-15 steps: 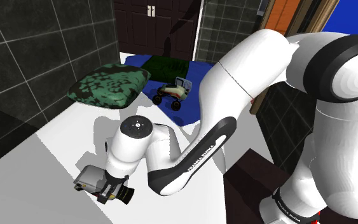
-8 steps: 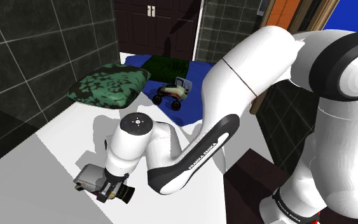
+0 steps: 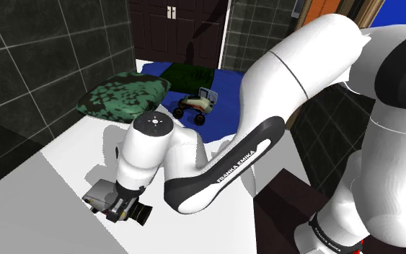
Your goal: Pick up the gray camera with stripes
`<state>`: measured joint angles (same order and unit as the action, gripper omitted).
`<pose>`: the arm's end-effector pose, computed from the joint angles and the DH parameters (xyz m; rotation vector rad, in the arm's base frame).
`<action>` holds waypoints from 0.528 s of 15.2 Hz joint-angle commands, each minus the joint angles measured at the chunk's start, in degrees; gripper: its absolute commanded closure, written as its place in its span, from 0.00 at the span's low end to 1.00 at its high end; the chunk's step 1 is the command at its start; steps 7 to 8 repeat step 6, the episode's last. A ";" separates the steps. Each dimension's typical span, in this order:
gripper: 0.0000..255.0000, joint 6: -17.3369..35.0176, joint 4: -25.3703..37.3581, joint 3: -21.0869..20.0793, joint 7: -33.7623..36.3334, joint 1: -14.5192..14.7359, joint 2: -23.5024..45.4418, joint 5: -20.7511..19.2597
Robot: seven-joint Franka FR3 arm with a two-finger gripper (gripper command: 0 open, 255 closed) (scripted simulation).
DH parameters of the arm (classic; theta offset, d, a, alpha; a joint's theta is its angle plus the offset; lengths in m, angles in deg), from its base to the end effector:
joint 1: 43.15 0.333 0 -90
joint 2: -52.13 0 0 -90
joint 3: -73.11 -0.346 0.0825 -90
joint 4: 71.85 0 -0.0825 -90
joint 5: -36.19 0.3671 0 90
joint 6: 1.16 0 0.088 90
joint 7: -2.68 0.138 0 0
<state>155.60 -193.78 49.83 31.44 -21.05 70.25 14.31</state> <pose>0.4265 0.4336 0.3157 -2.8518 -0.8491 -0.4724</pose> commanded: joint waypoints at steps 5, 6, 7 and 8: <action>1.00 -3.16 0.62 -2.01 -2.80 -1.61 -2.88 3.44; 1.00 -3.16 0.62 -2.01 -2.80 -1.60 -2.88 3.44; 1.00 -3.16 0.62 -2.01 -2.80 -1.60 -2.88 3.44; 1.00 -3.16 0.62 -2.01 -2.80 -1.60 -2.88 3.44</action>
